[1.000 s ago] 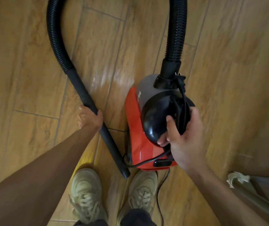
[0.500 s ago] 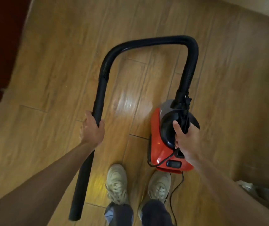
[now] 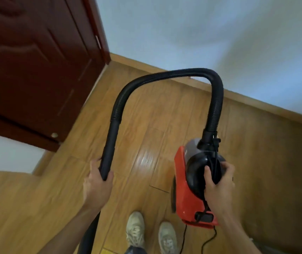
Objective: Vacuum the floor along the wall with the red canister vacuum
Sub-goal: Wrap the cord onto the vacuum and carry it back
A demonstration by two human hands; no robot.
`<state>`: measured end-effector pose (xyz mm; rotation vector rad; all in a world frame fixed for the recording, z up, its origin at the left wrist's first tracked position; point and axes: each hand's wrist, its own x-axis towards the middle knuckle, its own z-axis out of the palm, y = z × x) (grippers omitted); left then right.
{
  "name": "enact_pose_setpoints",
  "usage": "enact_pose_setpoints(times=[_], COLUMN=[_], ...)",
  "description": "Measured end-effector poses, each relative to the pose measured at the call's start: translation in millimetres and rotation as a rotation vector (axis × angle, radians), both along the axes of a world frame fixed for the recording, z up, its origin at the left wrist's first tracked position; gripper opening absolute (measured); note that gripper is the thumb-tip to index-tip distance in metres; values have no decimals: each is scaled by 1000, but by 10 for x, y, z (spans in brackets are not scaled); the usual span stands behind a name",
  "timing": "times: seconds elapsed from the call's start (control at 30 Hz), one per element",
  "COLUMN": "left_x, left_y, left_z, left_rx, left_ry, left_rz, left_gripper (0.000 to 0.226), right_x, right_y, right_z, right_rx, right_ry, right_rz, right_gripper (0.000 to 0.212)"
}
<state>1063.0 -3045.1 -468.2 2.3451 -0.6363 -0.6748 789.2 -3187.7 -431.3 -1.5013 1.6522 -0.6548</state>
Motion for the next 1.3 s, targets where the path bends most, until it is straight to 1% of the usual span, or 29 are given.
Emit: enact_pose_setpoints(times=[0.17, 0.3, 0.37, 0.5, 0.67, 0.87, 1.13, 1.3], left_x=[-85, -295, -397, -558, -763, -1151, -1893, -2329], left_y=[437, 767, 918, 1254, 1955, 2970, 4642, 5611], left_z=[1039, 1663, 1894, 2260, 2643, 2988, 3373, 3674], left_rx=[-71, -129, -157, -227, -267, -276, -270, -296], left_ry=[-47, -73, -88, -119, -219, -313, -419, -496], left_rz=[113, 270, 343, 486, 632, 802, 1141, 1334], left_gripper=[46, 44, 43, 43, 46, 43, 41, 41], right_x=[-141, -271, -300, -225, 26, 416, 806, 1070], right_y=[30, 27, 40, 158, 508, 1352, 2955, 4018], right_z=[1085, 1726, 1944, 2273, 2567, 2943, 3456, 3672], right_rx=[-90, -110, -123, -136, -189, -261, -272, -216], right_ry=[-23, -15, 3, -31, -73, -133, -261, -424], right_rz=[104, 264, 363, 553, 752, 984, 1276, 1440], right_gripper=[23, 23, 22, 25, 23, 19, 15, 16])
